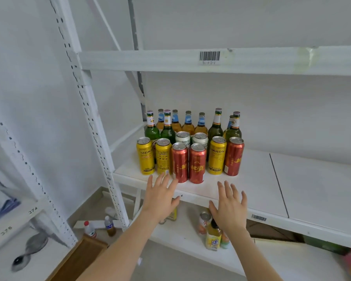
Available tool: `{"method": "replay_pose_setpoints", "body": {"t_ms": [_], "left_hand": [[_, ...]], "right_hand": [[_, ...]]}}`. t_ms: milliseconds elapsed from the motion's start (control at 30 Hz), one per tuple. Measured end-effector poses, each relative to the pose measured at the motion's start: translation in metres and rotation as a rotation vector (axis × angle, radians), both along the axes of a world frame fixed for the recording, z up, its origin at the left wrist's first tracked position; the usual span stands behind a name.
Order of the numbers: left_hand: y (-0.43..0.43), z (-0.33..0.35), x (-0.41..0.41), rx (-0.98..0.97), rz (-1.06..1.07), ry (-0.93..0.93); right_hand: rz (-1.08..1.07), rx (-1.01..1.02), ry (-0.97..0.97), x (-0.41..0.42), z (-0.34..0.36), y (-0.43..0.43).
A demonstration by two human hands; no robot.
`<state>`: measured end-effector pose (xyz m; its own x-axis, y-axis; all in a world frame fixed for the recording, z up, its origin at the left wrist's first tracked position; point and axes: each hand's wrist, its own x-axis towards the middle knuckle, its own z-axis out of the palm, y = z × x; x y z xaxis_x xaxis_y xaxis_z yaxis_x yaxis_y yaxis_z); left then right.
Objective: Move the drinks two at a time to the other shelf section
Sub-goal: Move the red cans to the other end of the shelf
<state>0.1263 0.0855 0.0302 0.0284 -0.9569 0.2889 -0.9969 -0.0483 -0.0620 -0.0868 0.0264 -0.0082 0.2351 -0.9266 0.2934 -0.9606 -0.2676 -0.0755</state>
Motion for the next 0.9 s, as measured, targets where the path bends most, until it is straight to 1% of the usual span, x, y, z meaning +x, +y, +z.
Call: {"method": "replay_pose_setpoints", "body": {"t_ms": [67,133,200,300,400,467,533,700,733,900], "left_hand": [[-0.003,0.001,0.022,0.008,-0.026,0.0],[-0.012,0.002,0.041,-0.025,-0.048,0.006],[-0.024,0.003,0.054,-0.047,-0.055,0.014],[-0.045,0.005,0.068,-0.075,-0.09,0.01],[-0.069,0.009,0.079,-0.15,-0.116,0.028],[-0.086,0.013,0.083,-0.174,-0.123,0.041],[-0.101,0.013,0.085,-0.192,-0.15,0.051],[-0.132,0.018,0.086,-0.213,-0.226,0.095],[-0.136,0.019,0.087,-0.208,-0.239,0.106],[-0.164,0.033,0.095,-0.05,-0.299,0.152]], "right_hand": [[-0.025,-0.013,-0.012,0.022,-0.002,0.0],[-0.043,-0.02,-0.027,0.041,-0.002,-0.002],[-0.057,-0.045,-0.06,0.052,0.0,-0.007],[-0.072,-0.032,-0.074,0.064,-0.002,-0.021],[-0.085,-0.056,-0.168,0.071,-0.002,-0.04],[-0.067,-0.029,-0.268,0.072,0.0,-0.056],[-0.036,0.047,-0.398,0.074,0.0,-0.073],[0.091,0.249,-0.851,0.075,-0.008,-0.112],[0.111,0.286,-0.919,0.074,-0.009,-0.117],[0.176,0.408,-1.092,0.078,-0.007,-0.135]]}}
